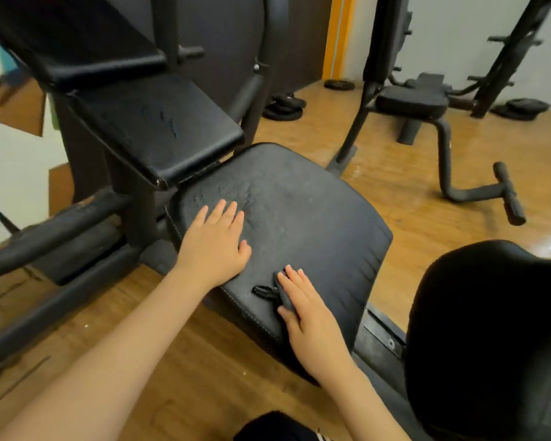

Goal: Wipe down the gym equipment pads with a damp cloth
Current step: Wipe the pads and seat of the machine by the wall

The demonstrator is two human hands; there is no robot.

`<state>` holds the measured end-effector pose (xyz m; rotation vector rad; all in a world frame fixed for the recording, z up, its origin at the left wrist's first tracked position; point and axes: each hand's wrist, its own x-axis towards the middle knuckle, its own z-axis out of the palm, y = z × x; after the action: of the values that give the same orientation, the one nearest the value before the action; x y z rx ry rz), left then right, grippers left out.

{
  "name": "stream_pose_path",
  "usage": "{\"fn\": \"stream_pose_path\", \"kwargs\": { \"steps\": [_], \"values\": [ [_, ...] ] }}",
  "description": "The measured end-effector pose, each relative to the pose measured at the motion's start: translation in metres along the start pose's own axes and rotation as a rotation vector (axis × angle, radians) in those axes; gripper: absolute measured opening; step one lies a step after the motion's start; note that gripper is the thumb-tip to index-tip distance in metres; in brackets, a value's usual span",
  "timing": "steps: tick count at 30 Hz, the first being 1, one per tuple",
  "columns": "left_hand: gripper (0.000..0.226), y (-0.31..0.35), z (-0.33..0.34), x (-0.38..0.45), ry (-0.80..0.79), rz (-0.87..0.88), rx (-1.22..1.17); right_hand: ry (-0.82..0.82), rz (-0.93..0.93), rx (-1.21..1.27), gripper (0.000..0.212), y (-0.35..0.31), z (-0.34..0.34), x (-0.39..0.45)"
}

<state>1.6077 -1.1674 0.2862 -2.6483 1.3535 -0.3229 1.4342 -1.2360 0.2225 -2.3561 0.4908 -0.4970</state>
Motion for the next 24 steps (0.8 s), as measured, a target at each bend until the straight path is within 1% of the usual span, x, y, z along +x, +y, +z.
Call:
{"fn": "stream_pose_path", "kwargs": {
  "steps": [2, 3, 6, 7, 8, 11, 12, 14, 16, 18, 20, 22, 24],
  "values": [
    [0.065, 0.015, 0.001, -0.015, 0.008, -0.047, -0.048, -0.025, -0.034, 0.006, 0.05, 0.008, -0.005, 0.003],
    [0.067, 0.026, 0.003, -0.027, 0.01, -0.055, -0.064, -0.018, -0.023, 0.0, 0.05, 0.017, -0.008, 0.006],
    [0.067, 0.054, 0.009, -0.059, 0.039, -0.068, -0.083, 0.067, 0.099, -0.004, 0.05, 0.037, -0.02, 0.013],
    [0.067, 0.058, 0.01, -0.064, 0.053, -0.084, -0.093, 0.068, 0.109, -0.004, 0.05, 0.036, -0.021, 0.01],
    [0.066, 0.06, 0.011, -0.067, 0.063, -0.097, -0.102, 0.044, 0.079, -0.012, 0.051, 0.032, -0.02, 0.002],
    [0.061, 0.06, 0.013, -0.065, 0.103, -0.118, -0.118, -0.073, -0.118, -0.027, 0.055, 0.011, -0.008, -0.035],
    [0.059, 0.06, 0.014, -0.064, 0.114, -0.122, -0.128, -0.1, -0.151, -0.012, 0.056, 0.008, -0.006, -0.043],
    [0.059, 0.06, 0.019, -0.063, 0.161, -0.11, -0.157, -0.087, -0.162, 0.043, 0.054, 0.021, -0.009, -0.037],
    [0.063, 0.059, 0.021, -0.062, 0.172, -0.098, -0.162, 0.001, -0.075, 0.083, 0.051, 0.044, -0.015, -0.008],
    [0.064, 0.059, 0.023, -0.061, 0.175, -0.098, -0.169, 0.1, 0.106, 0.088, 0.048, 0.069, -0.026, 0.03],
    [0.065, 0.059, 0.024, -0.061, 0.164, -0.096, -0.177, 0.149, 0.259, 0.083, 0.048, 0.084, -0.036, 0.059],
    [0.066, 0.059, 0.024, -0.061, 0.153, -0.096, -0.193, 0.178, 0.296, 0.069, 0.05, 0.084, -0.036, 0.063],
    [0.066, 0.059, 0.026, -0.06, 0.152, -0.095, -0.207, 0.174, 0.255, 0.067, 0.053, 0.072, -0.024, 0.041]
  ]
}}
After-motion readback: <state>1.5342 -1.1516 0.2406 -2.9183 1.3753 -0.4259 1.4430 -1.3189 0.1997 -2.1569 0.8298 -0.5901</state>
